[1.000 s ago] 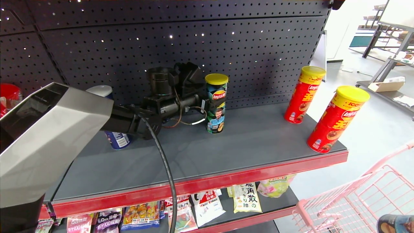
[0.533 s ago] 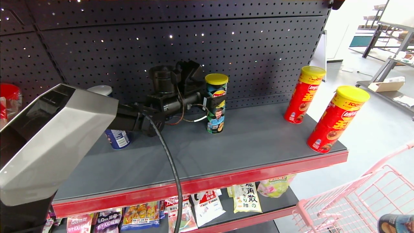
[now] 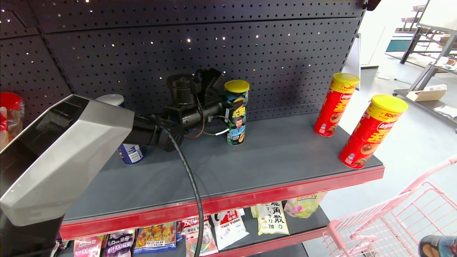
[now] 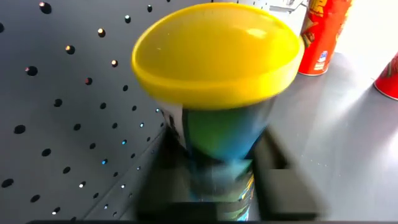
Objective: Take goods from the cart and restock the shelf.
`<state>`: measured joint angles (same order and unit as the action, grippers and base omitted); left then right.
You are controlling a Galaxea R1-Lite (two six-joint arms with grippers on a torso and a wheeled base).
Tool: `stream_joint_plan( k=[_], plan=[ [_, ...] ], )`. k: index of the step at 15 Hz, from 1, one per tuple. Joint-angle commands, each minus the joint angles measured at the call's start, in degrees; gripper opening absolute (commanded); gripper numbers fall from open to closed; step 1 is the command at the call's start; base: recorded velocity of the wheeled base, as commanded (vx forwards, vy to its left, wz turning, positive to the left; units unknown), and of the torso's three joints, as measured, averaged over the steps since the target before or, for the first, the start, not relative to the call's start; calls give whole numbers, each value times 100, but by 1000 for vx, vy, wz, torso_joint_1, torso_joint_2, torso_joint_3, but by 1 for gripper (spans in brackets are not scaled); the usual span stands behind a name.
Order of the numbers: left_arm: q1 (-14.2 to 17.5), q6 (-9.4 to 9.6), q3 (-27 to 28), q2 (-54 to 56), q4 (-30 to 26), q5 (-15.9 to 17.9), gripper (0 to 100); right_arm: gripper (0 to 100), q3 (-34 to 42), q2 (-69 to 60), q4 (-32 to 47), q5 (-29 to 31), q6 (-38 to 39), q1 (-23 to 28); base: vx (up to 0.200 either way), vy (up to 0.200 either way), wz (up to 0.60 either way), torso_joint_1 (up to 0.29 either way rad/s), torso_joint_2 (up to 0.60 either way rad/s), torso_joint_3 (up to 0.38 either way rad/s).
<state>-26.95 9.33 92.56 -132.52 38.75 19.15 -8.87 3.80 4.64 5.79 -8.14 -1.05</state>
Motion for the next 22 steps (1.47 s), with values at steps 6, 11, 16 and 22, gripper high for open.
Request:
stream_joint_plan(
  k=[6, 11, 16, 22],
  plan=[
    [-73, -432, -195, 684, -272, 54, 0, 0, 0, -2, 1, 1, -3, -1, 0, 0, 0, 0, 0, 0],
    [-170, -405, -1654, 1633, -289, 229, 0, 0, -9, 6, -7, 1, -3, -1, 0, 0, 0, 0, 0, 0],
    [-363, -405, -2832, 2038, 598, 221, 0, 0, 0, -2, -7, 1, -3, -1, 0, 0, 0, 0, 0, 0],
    [-460, -396, -3649, 2002, 1460, -61, 0, 0, 9, -11, -7, 10, -3, -1, 0, 0, 0, 0, 0, 0]
  ],
)
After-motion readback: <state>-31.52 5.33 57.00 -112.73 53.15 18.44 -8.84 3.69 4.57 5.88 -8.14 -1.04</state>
